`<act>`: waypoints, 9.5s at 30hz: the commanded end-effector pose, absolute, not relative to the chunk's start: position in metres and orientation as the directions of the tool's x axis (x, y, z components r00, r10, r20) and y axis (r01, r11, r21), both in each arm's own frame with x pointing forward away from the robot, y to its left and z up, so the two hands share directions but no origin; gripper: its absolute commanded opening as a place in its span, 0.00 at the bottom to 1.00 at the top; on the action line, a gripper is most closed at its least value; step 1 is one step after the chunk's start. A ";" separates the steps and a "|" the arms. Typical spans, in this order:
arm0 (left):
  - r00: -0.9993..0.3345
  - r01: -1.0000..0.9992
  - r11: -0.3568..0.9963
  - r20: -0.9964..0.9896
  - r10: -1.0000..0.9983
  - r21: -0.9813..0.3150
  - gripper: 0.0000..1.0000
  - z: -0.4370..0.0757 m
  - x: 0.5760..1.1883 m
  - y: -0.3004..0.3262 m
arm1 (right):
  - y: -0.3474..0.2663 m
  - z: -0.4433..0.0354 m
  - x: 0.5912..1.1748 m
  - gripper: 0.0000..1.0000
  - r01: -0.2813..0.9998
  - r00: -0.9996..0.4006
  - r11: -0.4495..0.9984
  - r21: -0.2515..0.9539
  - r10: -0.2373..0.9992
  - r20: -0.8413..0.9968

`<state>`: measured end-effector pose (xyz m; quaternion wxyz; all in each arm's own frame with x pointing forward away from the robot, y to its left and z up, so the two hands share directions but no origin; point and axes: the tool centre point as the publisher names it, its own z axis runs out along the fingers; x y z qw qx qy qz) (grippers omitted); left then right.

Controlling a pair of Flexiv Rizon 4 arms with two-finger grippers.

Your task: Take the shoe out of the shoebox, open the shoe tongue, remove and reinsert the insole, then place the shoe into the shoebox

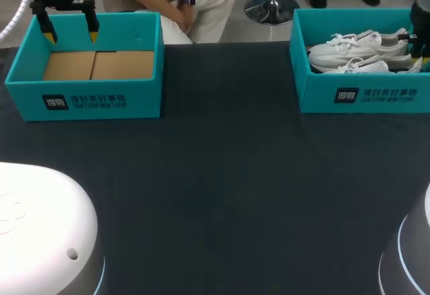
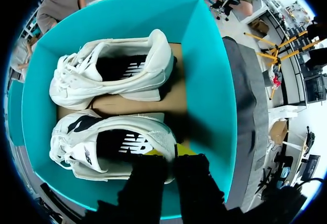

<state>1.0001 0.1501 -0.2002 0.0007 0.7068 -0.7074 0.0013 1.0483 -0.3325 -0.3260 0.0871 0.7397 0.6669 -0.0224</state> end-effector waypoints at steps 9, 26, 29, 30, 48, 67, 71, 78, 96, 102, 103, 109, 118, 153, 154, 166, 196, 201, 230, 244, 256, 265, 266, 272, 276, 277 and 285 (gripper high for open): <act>0.000 -1.000 0.000 0.002 -1.000 0.000 1.00 -0.200 1.000 0.150 | -0.341 -0.234 1.043 0.00 0.989 0.132 -0.119 0.086 0.979 -0.159; 0.000 -1.000 0.000 0.002 -1.000 0.000 1.00 -0.200 1.000 0.150 | -0.346 -0.093 1.052 0.00 0.976 0.150 -0.114 0.186 0.969 -0.195; 0.000 -1.000 0.000 0.002 -1.000 0.000 1.00 -0.200 1.000 0.150 | -0.348 -0.074 1.053 0.00 0.971 0.160 -0.117 0.207 0.966 -0.203; 0.000 -1.000 0.000 0.002 -1.000 0.000 1.00 -0.200 1.000 0.150 | -0.348 -0.070 1.053 0.00 0.969 0.160 -0.115 0.217 0.966 -0.204; 0.000 -1.000 0.000 0.002 -1.000 0.000 1.00 -0.200 1.000 0.150 | -0.345 -0.060 1.054 0.00 0.975 0.152 -0.115 0.191 0.970 -0.192; 0.000 -1.000 0.000 0.002 -1.000 0.000 1.00 -0.200 1.000 0.150 | -0.345 -0.060 1.054 0.00 0.975 0.152 -0.115 0.191 0.970 -0.192; 0.000 -1.000 0.000 0.002 -1.000 0.000 1.00 -0.200 1.000 0.150 | -0.345 -0.060 1.054 0.00 0.975 0.152 -0.115 0.191 0.970 -0.192; 0.000 -1.000 0.000 0.002 -1.000 0.000 1.00 -0.200 1.000 0.150 | -0.314 -0.054 1.026 0.00 0.970 0.163 -0.119 0.212 0.966 -0.200; 0.000 -1.000 0.000 0.002 -1.000 0.000 1.00 -0.200 1.000 0.150 | -0.196 -0.066 0.900 0.00 0.977 0.105 -0.074 0.200 0.983 -0.150; 0.000 -1.000 0.000 0.002 -1.000 0.000 1.00 -0.200 1.000 0.150 | -0.164 -0.073 0.869 0.00 0.984 0.095 -0.072 0.162 0.986 -0.135; 0.000 -1.000 0.000 0.002 -1.000 0.000 1.00 -0.200 1.000 0.150 | -0.159 -0.074 0.865 0.00 0.985 0.091 -0.070 0.157 0.987 -0.135; 0.000 -1.000 0.000 0.002 -1.000 0.000 1.00 -0.200 1.000 0.150 | -0.129 -0.081 0.844 0.00 0.991 0.074 -0.060 0.121 0.991 -0.110; 0.000 -1.000 0.000 0.002 -1.000 0.000 1.00 -0.200 1.000 0.150 | -0.089 -0.092 0.824 0.00 0.997 0.021 -0.015 0.075 0.997 -0.077; 0.000 -1.000 0.000 0.002 -1.000 0.000 1.00 -0.200 1.000 0.150 | -0.065 -0.104 0.793 0.00 0.999 0.045 -0.045 -0.001 0.997 -0.063; 0.000 -1.000 0.000 0.002 -1.000 0.000 1.00 -0.200 1.000 0.150 | -0.062 -0.106 0.787 0.00 0.999 0.038 -0.038 -0.002 0.998 -0.055; 0.000 -1.000 0.000 0.002 -1.000 0.000 1.00 -0.200 1.000 0.150 | -0.021 -0.119 0.716 0.00 0.999 0.032 -0.032 0.019 0.999 -0.023; 0.000 -1.000 0.000 0.002 -1.000 0.000 1.00 -0.200 1.000 0.150 | -0.006 -0.128 0.698 0.00 0.999 0.052 -0.052 0.016 0.999 -0.013; 0.000 -1.000 0.000 0.002 -1.000 0.000 1.00 -0.200 1.000 0.150 | -0.006 -0.130 0.711 0.00 0.998 0.056 -0.056 0.030 0.998 -0.004; 0.000 -1.000 0.000 0.002 -1.000 0.000 1.00 -0.200 1.000 0.150 | 0.005 -0.251 0.744 0.00 0.997 0.021 -0.019 0.080 0.999 -0.032; 0.000 -1.000 0.000 0.002 -1.000 0.000 1.00 -0.200 1.000 0.150 | 0.014 -0.308 0.761 0.00 0.997 0.004 -0.006 0.073 0.999 0.034; 0.000 -1.000 0.000 0.002 -1.000 0.000 1.00 -0.200 1.000 0.150 | 0.016 -0.346 0.769 0.00 0.998 0.013 -0.014 0.058 1.000 0.023; 0.000 -1.000 0.000 0.002 -1.000 0.000 1.00 -0.200 1.000 0.150 | 0.026 -0.358 0.766 0.00 0.999 0.018 -0.017 0.043 1.000 -0.010; 0.000 -1.000 0.000 0.002 -1.000 0.000 1.00 -0.200 1.000 0.150 | 0.027 -0.359 0.765 0.00 0.999 0.022 -0.022 0.045 1.000 -0.005; 0.000 -1.000 0.000 0.002 -1.000 0.000 1.00 -0.200 1.000 0.150 | 0.026 -0.360 0.761 0.22 0.999 0.036 -0.035 0.031 0.999 -0.013; 0.000 -1.000 0.000 0.002 -1.000 0.000 1.00 -0.200 1.000 0.150 | 0.021 -0.351 0.756 1.00 0.998 0.057 -0.056 0.036 0.998 -0.011; 0.000 -1.000 0.000 0.002 -1.000 0.000 1.00 -0.200 1.000 0.150 | 0.020 -0.349 0.755 1.00 0.998 0.058 -0.058 0.038 0.998 -0.010; 0.000 -1.000 0.000 0.002 -1.000 0.000 1.00 -0.200 1.000 0.150 | 0.011 -0.299 0.754 1.00 0.984 -0.176 0.176 -0.024 0.984 0.019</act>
